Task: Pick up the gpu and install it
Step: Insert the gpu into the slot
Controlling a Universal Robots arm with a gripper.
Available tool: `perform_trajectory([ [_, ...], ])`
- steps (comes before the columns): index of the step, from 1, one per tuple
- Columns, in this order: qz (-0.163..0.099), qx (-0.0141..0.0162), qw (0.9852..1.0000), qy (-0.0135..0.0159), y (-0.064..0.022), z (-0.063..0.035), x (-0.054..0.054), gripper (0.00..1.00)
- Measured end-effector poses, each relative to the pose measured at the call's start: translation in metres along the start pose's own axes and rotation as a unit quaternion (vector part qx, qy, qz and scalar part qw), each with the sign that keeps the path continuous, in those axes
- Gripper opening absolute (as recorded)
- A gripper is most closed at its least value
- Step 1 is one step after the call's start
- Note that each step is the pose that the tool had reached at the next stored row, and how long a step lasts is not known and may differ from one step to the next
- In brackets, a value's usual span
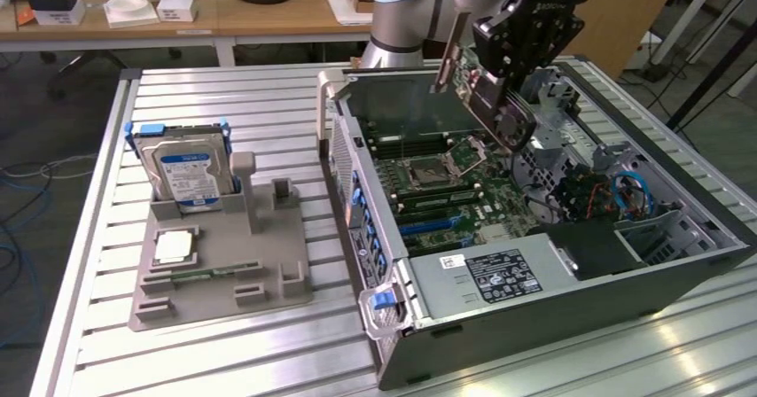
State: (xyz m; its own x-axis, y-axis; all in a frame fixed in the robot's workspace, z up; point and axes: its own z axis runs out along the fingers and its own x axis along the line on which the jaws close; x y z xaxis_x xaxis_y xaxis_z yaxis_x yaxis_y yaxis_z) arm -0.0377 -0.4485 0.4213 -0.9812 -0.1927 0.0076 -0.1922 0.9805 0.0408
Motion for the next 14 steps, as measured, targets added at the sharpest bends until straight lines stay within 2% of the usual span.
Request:
perform_trajectory([
  [14, -0.032, 0.0002, 0.9995, 0.0013, 0.0, 0.0001, 0.0, 0.26],
])
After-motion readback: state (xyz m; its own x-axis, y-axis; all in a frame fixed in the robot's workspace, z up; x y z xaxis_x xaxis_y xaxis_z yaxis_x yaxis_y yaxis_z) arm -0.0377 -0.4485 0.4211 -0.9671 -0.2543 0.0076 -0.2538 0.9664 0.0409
